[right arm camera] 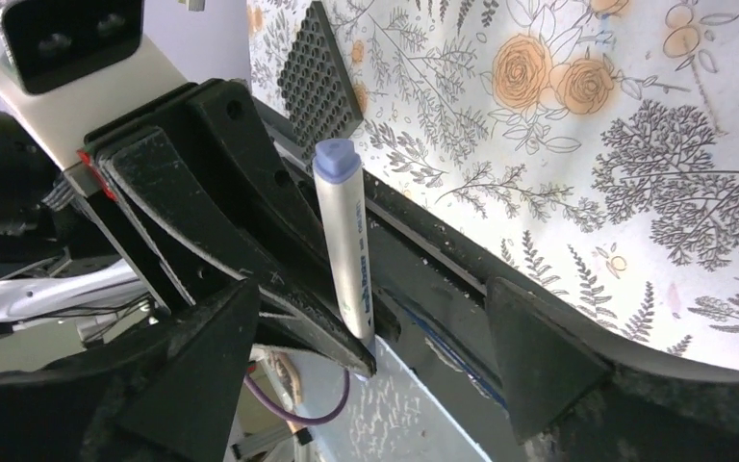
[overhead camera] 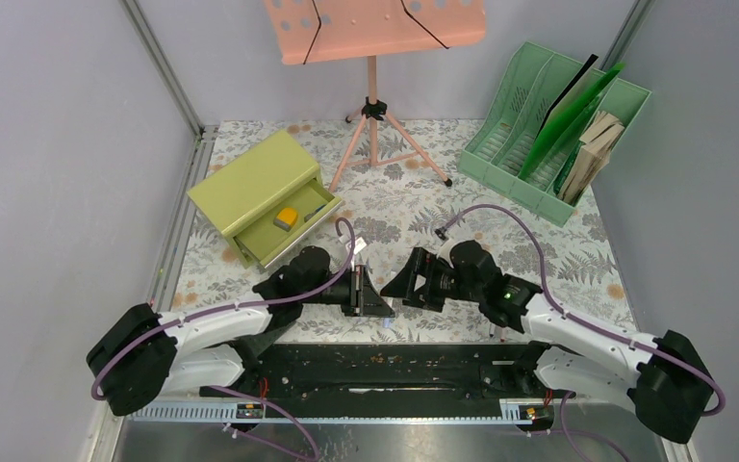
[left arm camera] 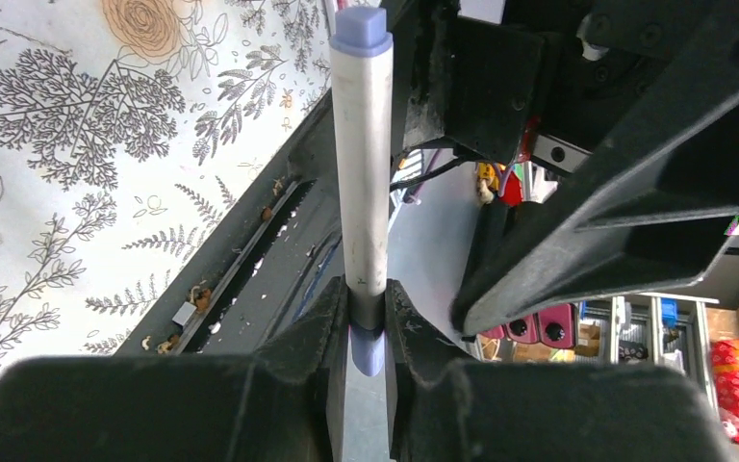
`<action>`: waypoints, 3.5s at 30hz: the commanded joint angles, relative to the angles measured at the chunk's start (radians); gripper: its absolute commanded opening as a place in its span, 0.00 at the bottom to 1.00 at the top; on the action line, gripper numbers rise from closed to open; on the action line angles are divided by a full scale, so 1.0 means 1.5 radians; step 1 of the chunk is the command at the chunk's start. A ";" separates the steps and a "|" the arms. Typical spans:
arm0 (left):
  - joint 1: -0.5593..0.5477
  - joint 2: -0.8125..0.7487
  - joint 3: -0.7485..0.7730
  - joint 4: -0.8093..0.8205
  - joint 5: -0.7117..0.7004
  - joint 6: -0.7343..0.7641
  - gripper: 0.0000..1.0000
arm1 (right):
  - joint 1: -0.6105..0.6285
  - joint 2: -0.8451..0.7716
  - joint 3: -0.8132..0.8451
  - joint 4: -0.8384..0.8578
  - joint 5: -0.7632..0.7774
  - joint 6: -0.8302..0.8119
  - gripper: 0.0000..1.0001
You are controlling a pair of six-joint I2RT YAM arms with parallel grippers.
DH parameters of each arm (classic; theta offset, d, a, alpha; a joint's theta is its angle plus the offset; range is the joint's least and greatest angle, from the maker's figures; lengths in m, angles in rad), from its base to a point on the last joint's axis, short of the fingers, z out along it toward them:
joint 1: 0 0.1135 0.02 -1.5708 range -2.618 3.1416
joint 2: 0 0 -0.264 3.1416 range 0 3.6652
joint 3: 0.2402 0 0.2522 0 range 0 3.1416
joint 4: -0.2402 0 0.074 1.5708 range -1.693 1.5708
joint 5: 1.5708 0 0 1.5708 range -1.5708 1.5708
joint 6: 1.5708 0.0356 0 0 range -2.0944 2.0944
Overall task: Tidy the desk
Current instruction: Place the stationery in the drawer, then close the drawer in the storage box.
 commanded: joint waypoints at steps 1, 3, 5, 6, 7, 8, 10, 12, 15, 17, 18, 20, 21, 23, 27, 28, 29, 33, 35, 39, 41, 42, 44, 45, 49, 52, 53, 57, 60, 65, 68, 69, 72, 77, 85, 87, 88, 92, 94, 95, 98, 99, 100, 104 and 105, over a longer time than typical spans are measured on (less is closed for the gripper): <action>-0.002 -0.017 0.053 -0.062 0.004 0.078 0.00 | 0.007 -0.061 0.009 -0.066 0.052 -0.047 0.99; -0.002 -0.026 0.070 -0.125 -0.014 0.119 0.00 | 0.007 -0.085 0.013 -0.108 0.072 -0.073 0.99; 0.000 -0.038 0.088 -0.176 -0.035 0.157 0.00 | 0.007 -0.113 0.013 -0.151 0.099 -0.091 0.99; 0.001 -0.043 0.092 -0.198 -0.045 0.167 0.00 | 0.006 -0.128 0.011 -0.167 0.114 -0.100 0.99; 0.004 -0.049 0.102 -0.216 -0.055 0.180 0.00 | 0.006 -0.143 0.009 -0.188 0.132 -0.108 0.99; 0.007 -0.056 0.108 -0.244 -0.066 0.197 0.00 | 0.006 -0.159 0.009 -0.209 0.151 -0.117 1.00; 0.016 -0.071 0.122 -0.288 -0.093 0.222 0.00 | 0.006 -0.189 0.009 -0.258 0.189 -0.132 1.00; 0.027 -0.088 0.141 -0.331 -0.126 0.253 0.00 | 0.006 -0.217 0.007 -0.296 0.229 -0.149 0.99; 0.049 -0.105 0.176 -0.403 -0.172 0.305 0.00 | 0.007 -0.235 -0.002 -0.338 0.274 -0.170 0.99; 0.067 -0.110 0.201 -0.448 -0.194 0.341 0.00 | 0.006 -0.236 -0.026 -0.336 0.281 -0.171 1.00; 0.079 -0.111 0.212 -0.464 -0.198 0.358 0.00 | 0.006 -0.233 -0.039 -0.329 0.277 -0.168 1.00; 0.100 -0.106 0.237 -0.491 -0.205 0.387 0.00 | 0.006 -0.225 -0.070 -0.301 0.264 -0.154 0.99; 0.111 -0.101 0.248 -0.505 -0.210 0.400 0.00 | 0.006 -0.221 -0.083 -0.288 0.262 -0.143 0.99; 0.131 -0.089 0.280 -0.538 -0.227 0.432 0.00 | 0.006 -0.218 -0.094 -0.280 0.264 -0.130 0.99; 0.166 -0.061 0.332 -0.596 -0.288 0.481 0.00 | 0.006 -0.224 -0.099 -0.280 0.271 -0.136 1.00; 0.178 -0.053 0.345 -0.609 -0.311 0.497 0.00 | 0.006 -0.227 -0.102 -0.279 0.271 -0.135 0.99; 0.187 -0.047 0.357 -0.620 -0.326 0.507 0.00 | 0.006 -0.230 -0.104 -0.281 0.271 -0.133 1.00; 0.219 -0.026 0.405 -0.659 -0.365 0.556 0.00 | 0.005 -0.235 -0.111 -0.281 0.276 -0.128 0.99; 0.228 -0.015 0.428 -0.677 -0.402 0.584 0.00 | 0.004 -0.231 -0.111 -0.280 0.275 -0.127 1.00; 0.236 -0.001 0.464 -0.704 -0.504 0.632 0.00 | 0.001 -0.218 -0.109 -0.280 0.272 -0.126 1.00; 0.238 0.005 0.472 -0.706 -0.551 0.652 0.00 | 0.000 -0.211 -0.106 -0.280 0.271 -0.128 0.99; 0.238 0.009 0.475 -0.707 -0.572 0.659 0.00 | -0.001 -0.207 -0.106 -0.280 0.270 -0.127 0.99; 0.239 0.017 0.477 -0.710 -0.608 0.671 0.00 | -0.003 -0.202 -0.105 -0.280 0.269 -0.127 1.00; 0.240 0.021 0.478 -0.710 -0.628 0.671 0.00 | -0.004 -0.200 -0.105 -0.279 0.267 -0.127 0.99; 0.240 0.024 0.478 -0.710 -0.650 0.671 0.00 | -0.009 -0.193 -0.107 -0.275 0.262 -0.126 0.99; 0.240 0.022 0.478 -0.708 -0.581 0.685 0.00 | -0.015 -0.188 -0.108 -0.271 0.256 -0.126 0.99; 0.240 0.023 0.478 -0.709 -0.546 0.687 0.00 | -0.016 -0.187 -0.108 -0.271 0.254 -0.126 0.99; 0.238 0.031 0.472 -0.694 -0.426 0.679 0.00 | -0.026 -0.177 -0.112 -0.262 0.240 -0.125 0.99; 0.236 0.062 0.470 -0.695 -0.361 0.664 0.00 | -0.035 -0.174 -0.115 -0.257 0.231 -0.125 0.99; 0.231 0.132 0.473 -0.718 -0.291 0.658 0.00 | -0.050 -0.177 -0.125 -0.251 0.216 -0.124 1.00; 0.231 0.166 0.471 -0.723 -0.294 0.651 0.00 | -0.061 -0.180 -0.131 -0.247 0.214 -0.121 0.99; 0.231 0.173 0.469 -0.723 -0.302 0.648 0.00 | -0.067 -0.181 -0.134 -0.245 0.214 -0.121 0.99; 0.231 0.189 0.463 -0.723 -0.355 0.638 0.00 | -0.078 -0.182 -0.140 -0.240 0.188 -0.121 0.99; 0.233 0.200 0.459 -0.724 -0.468 0.624 0.00 | -0.089 -0.187 -0.147 -0.236 0.178 -0.121 1.00; 0.238 0.241 0.467 -0.726 -0.675 0.614 0.00 | -0.102 -0.194 -0.155 -0.230 0.166 -0.120 0.99; 0.250 0.253 0.478 -0.726 -0.717 0.610 0.00 | -0.103 -0.193 -0.156 -0.228 0.164 -0.120 0.99; 0.256 0.258 0.483 -0.726 -0.730 0.610 0.00 | -0.104 -0.193 -0.156 -0.227 0.162 -0.120 0.99; 0.290 0.280 0.515 -0.721 -0.742 0.610 0.00 | -0.106 -0.191 -0.158 -0.225 0.159 -0.120 0.99; 0.305 0.293 0.533 -0.720 -0.739 0.615 0.00 | -0.108 -0.191 -0.159 -0.224 0.157 -0.120 0.99; 0.310 0.301 0.541 -0.719 -0.744 0.617 0.00 | -0.109 -0.192 -0.160 -0.223 0.156 -0.120 0.99; 0.321 0.324 0.562 -0.721 -0.763 0.624 0.00 | -0.111 -0.195 -0.162 -0.224 0.153 -0.120 0.99; 0.323 0.329 0.565 -0.722 -0.768 0.624 0.00 | -0.112 -0.196 -0.163 -0.223 0.153 -0.119 0.99; 0.324 0.331 0.569 -0.725 -0.767 0.623 0.00 | -0.113 -0.197 -0.164 -0.222 0.153 -0.120 0.99; 0.324 0.324 0.561 -0.726 -0.728 0.618 0.00 | -0.116 -0.197 -0.167 -0.219 0.149 -0.119 0.99; 0.322 0.317 0.556 -0.726 -0.715 0.616 0.00 | -0.116 -0.196 -0.167 -0.218 0.148 -0.120 0.99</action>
